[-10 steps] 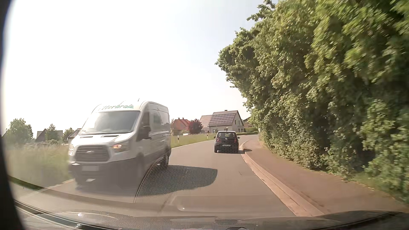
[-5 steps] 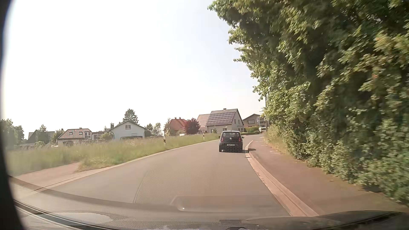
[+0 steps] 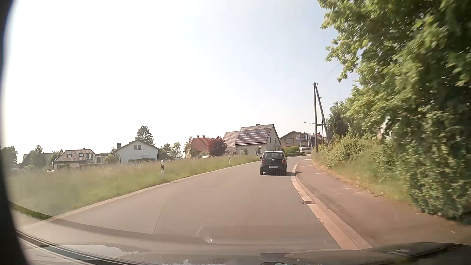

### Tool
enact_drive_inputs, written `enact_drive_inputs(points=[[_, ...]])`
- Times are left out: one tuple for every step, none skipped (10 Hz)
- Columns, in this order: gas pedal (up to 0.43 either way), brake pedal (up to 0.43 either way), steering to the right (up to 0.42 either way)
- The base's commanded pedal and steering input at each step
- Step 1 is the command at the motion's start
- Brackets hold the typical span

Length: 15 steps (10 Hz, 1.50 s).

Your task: Follow the waypoints while adhering to traffic rules and regulations

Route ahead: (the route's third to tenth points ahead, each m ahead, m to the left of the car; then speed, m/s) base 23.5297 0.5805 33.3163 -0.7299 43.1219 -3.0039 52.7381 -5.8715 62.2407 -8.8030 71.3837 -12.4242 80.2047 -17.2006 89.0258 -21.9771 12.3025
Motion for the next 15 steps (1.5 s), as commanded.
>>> enact_drive_inputs(points=[[0.11,0.0,0.012],[0.13,0.0,0.021],[0.13,0.0,0.026],[0.13,0.0,0.029],[0.15,0.0,0.03],[0.157,0.0,0.031],[0.157,0.0,0.031],[0.157,0.0,0.034],[0.169,0.0,0.034],[0.169,0.0,0.035],[0.169,0.0,0.037],[0.169,0.0,0.041],[0.169,0.0,0.039],[0.169,0.0,0.028],[0.169,0.0,0.017]])
